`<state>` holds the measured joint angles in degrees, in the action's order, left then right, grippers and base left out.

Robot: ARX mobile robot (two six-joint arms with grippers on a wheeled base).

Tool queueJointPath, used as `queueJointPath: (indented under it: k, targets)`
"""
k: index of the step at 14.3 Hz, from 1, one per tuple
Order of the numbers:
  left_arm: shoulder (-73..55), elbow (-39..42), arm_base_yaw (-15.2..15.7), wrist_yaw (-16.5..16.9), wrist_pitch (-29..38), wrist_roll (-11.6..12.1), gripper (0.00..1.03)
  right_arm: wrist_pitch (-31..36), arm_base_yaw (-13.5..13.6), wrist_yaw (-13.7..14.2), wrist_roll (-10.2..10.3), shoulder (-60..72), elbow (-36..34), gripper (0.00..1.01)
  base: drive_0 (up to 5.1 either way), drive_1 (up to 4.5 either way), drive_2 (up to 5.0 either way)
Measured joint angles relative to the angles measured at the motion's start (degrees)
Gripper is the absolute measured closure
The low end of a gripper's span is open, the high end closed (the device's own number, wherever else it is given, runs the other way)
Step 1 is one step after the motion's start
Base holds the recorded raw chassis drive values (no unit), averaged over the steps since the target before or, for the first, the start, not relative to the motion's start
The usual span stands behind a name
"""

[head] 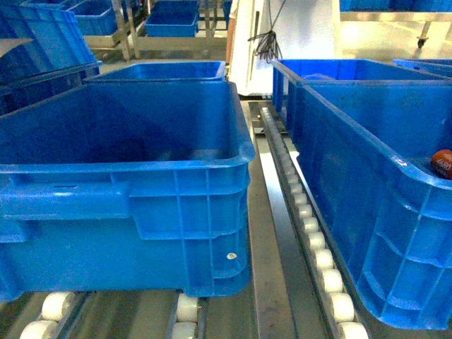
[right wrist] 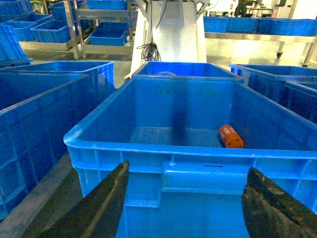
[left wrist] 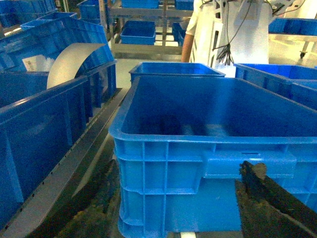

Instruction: Sort blue parts and orange caps into right shelf containers

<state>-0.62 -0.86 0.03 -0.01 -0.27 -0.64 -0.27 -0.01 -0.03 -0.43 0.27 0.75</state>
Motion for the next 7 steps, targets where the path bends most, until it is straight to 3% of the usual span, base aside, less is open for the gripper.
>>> queueJointPath:
  k: [2, 3, 7]
  targets:
    - [0.0, 0.0, 0.0, 0.0, 0.0, 0.0, 0.09, 0.0, 0.0, 0.0, 0.0, 0.0, 0.0, 0.12, 0.0, 0.0, 0.0]
    - [0.0, 0.0, 0.0, 0.0, 0.0, 0.1, 0.04, 0.0, 0.0, 0.0, 0.0, 0.0, 0.0, 0.01, 0.0, 0.0, 0.0]
    - [0.0, 0.0, 0.0, 0.0, 0.0, 0.1, 0.05, 0.0, 0.0, 0.0, 0.0, 0.0, 0.0, 0.03, 0.0, 0.0, 0.0]
